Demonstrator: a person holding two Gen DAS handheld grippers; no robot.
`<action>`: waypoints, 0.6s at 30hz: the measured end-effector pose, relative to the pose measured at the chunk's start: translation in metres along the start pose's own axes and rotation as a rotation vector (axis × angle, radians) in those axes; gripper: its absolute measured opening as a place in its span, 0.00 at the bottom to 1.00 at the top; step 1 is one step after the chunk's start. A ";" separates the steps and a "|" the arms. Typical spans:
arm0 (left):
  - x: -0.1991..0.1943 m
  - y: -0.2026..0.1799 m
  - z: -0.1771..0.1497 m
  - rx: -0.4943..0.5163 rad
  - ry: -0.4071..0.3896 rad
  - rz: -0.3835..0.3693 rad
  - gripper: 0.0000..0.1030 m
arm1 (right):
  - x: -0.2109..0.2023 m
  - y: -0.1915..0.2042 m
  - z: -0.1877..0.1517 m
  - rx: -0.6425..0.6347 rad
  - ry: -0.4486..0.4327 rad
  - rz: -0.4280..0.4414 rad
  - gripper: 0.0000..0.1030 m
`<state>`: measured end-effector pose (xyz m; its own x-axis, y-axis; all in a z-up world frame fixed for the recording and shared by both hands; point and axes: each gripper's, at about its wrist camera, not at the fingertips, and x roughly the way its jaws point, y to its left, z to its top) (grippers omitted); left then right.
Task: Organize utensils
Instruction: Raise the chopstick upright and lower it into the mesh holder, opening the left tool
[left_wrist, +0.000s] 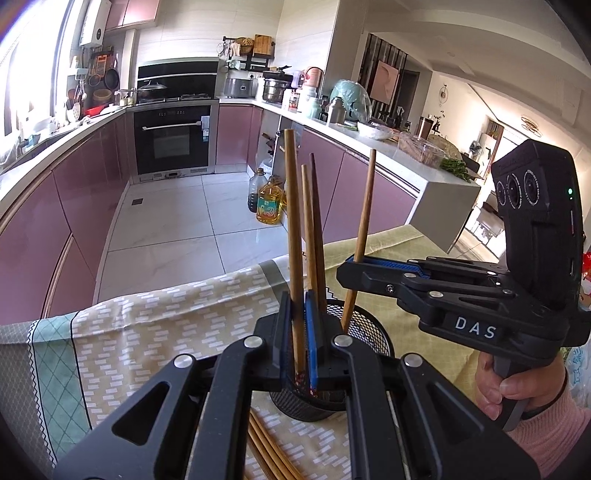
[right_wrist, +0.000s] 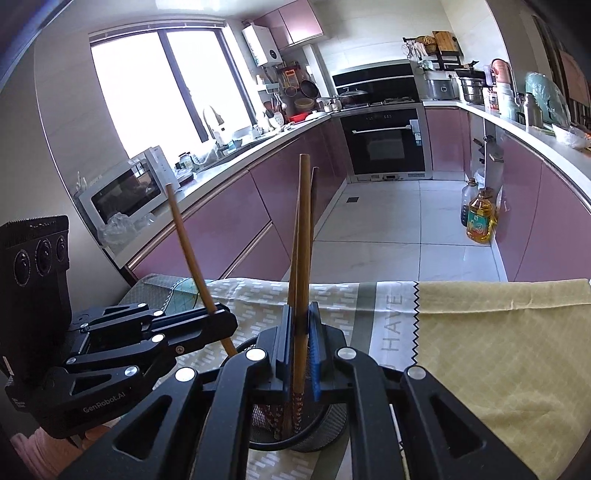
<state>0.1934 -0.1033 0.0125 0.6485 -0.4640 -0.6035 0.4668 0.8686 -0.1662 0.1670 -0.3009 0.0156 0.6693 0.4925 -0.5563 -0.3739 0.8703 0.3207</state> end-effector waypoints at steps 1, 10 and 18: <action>0.002 0.001 -0.001 -0.008 0.002 -0.002 0.07 | 0.001 -0.001 0.000 0.007 -0.002 0.011 0.14; -0.008 0.009 -0.009 -0.041 -0.024 0.002 0.07 | 0.003 -0.001 0.002 0.015 -0.012 0.013 0.20; -0.023 0.016 -0.021 -0.060 -0.048 0.006 0.10 | 0.004 -0.004 0.002 0.023 -0.020 -0.005 0.22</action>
<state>0.1739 -0.0750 0.0075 0.6798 -0.4657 -0.5666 0.4274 0.8794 -0.2099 0.1728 -0.3025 0.0136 0.6841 0.4878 -0.5423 -0.3560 0.8722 0.3355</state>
